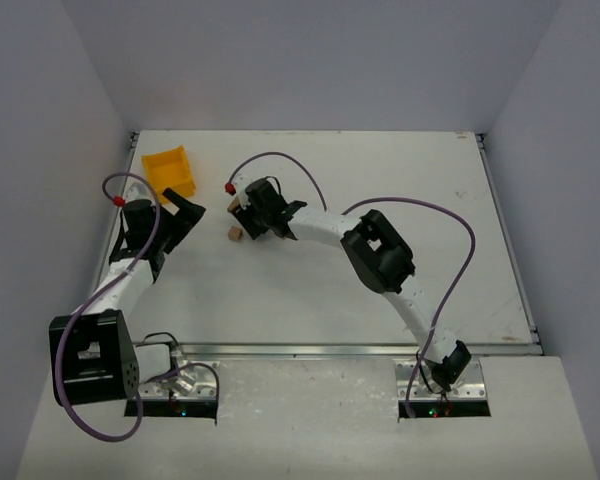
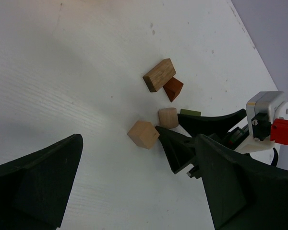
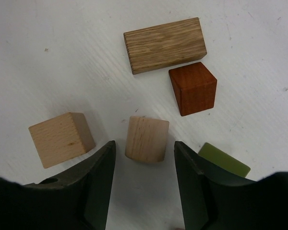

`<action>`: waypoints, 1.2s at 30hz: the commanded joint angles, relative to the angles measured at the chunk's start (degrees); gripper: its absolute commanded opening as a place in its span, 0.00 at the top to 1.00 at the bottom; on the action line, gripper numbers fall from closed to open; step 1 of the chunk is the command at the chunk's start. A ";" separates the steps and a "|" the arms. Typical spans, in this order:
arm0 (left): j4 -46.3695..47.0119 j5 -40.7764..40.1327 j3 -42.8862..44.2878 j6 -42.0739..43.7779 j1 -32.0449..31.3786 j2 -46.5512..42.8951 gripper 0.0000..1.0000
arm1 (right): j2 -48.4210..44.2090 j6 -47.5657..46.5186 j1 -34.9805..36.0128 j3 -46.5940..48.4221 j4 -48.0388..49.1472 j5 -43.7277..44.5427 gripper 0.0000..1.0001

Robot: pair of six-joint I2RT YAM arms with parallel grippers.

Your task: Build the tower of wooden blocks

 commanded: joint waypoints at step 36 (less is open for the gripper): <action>3.57 -2.87 3.49 2.18 -8.70 8.02 0.00 | -20.07 5.93 -3.66 -21.65 -2.46 6.56 0.25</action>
